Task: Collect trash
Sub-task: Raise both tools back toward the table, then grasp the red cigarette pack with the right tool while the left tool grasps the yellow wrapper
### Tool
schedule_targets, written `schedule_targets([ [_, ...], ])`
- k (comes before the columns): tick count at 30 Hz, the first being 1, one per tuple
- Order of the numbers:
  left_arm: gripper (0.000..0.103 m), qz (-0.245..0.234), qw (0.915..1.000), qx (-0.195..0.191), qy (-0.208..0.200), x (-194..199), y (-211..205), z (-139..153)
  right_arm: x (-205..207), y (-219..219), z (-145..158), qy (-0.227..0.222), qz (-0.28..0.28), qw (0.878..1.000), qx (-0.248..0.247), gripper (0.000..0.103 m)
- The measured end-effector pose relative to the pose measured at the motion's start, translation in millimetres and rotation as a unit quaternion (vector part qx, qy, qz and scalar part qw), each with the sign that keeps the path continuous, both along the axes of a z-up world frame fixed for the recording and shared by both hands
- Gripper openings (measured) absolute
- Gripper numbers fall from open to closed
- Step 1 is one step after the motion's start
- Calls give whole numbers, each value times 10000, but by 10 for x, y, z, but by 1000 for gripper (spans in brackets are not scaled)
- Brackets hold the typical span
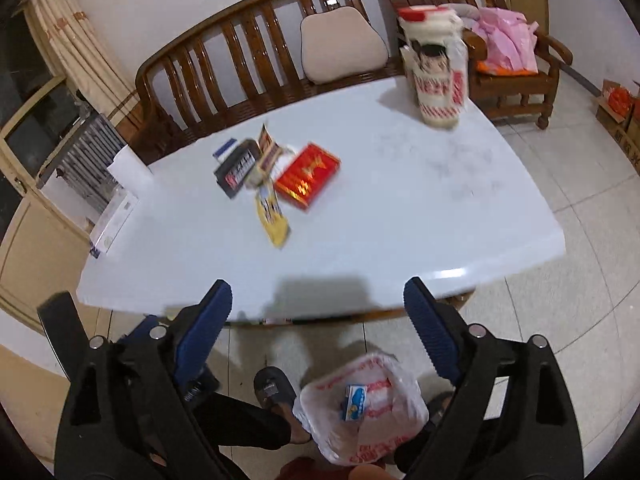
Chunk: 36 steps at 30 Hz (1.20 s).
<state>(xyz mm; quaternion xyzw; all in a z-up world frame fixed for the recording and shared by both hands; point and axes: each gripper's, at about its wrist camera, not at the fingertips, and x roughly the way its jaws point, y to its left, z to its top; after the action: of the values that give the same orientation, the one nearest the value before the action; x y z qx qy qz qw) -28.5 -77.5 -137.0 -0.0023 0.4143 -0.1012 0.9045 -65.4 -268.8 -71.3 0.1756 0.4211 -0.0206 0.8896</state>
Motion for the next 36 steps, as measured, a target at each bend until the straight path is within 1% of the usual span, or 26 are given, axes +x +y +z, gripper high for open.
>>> schedule_targets([
  [2, 95, 9, 10000, 22, -31, 128, -51, 40, 165, 20, 103, -8, 9, 10000, -65, 86],
  [8, 95, 132, 9999, 99, -28, 481, -137, 64, 642, -9, 272, 77, -122, 9999, 16, 86],
  [11, 95, 185, 9998, 34, 29, 645, -165, 45, 854, -24, 254, 223, -133, 9996, 118, 87],
  [14, 95, 144, 9997, -37, 172, 788, -214, -3, 1104, -39, 211, 396, -178, 9988, 215, 87],
  [21, 95, -16, 9992, -216, 348, 972, -329, -144, 1593, -79, -30, 846, -148, 9960, 256, 87],
  [23, 95, -53, 9986, -332, 419, 1033, -356, -213, 1690, -103, -121, 970, -128, 9946, 338, 87],
  [32, 95, -77, 9977, -386, 559, 1263, -484, -426, 2099, -202, -558, 1447, -105, 9862, 792, 87],
  [36, 95, -62, 9969, -439, 657, 1351, -512, -486, 2256, -235, -733, 1622, -148, 9827, 879, 87],
])
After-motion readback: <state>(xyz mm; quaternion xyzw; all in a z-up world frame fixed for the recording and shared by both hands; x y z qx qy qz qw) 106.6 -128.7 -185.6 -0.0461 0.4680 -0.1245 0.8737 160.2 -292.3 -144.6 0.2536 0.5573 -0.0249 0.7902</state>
